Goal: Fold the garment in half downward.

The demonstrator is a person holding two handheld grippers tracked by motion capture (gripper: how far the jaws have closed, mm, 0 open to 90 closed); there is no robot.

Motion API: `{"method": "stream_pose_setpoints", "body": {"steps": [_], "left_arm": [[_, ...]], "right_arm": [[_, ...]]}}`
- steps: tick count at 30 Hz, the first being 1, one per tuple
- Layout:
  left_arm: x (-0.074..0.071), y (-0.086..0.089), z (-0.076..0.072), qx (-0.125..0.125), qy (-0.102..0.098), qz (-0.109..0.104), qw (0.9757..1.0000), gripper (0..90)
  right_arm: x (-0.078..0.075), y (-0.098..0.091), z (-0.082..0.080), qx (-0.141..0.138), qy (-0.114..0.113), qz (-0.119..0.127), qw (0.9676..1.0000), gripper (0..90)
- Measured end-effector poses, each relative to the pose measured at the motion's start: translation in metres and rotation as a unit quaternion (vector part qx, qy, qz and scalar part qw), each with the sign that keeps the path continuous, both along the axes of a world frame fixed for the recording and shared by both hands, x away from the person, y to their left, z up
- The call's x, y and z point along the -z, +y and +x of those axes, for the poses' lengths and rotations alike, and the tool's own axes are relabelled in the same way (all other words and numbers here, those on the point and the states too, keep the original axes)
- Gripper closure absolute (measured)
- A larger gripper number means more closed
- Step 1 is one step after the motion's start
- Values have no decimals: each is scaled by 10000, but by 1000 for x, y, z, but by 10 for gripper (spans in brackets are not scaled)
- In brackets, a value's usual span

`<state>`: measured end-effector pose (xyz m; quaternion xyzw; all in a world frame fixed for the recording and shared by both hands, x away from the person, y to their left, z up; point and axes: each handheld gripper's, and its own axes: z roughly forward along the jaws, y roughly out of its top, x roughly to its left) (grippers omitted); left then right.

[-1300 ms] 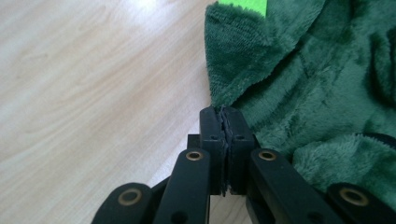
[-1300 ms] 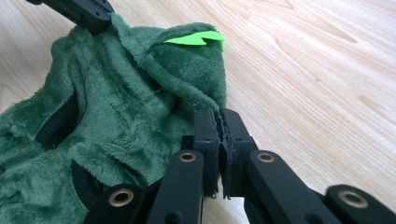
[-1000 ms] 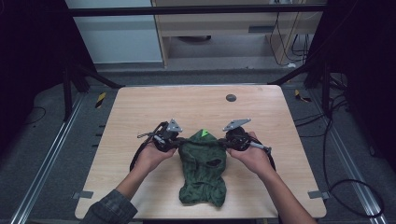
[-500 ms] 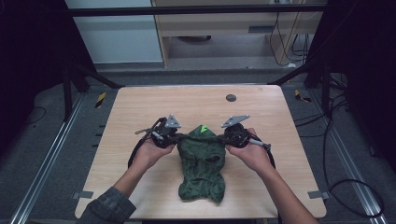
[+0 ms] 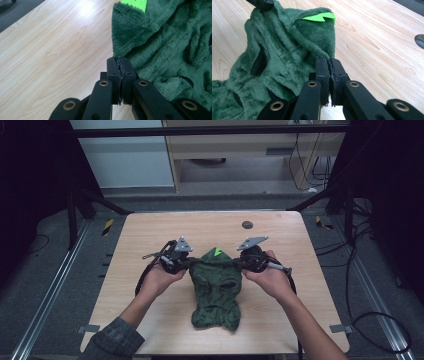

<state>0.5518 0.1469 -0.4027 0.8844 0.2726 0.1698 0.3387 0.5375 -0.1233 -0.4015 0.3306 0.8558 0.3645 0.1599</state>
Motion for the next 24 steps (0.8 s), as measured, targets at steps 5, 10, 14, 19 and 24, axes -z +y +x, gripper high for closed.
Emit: {"method": "stream_pose_setpoints", "body": {"steps": [5,10,14,19,24], "left_arm": [[-2,3,5,-33,39,-48,10000,883],[-7,2,6,-77,-66,-32,9999,883],[-7,2,9,-83,-52,-45,9999,883],[-9,2,12,-94,-57,-12,9999,883],[-13,1,18,-109,-99,-6,9999,883]], "right_arm": [[-1,0,8,52,44,65,10000,868],[-3,2,11,49,9,46,10000,868],[-4,2,13,78,36,72,9999,868],[-4,3,16,62,8,67,10000,868],[-6,3,23,79,25,68,9999,867]]}}
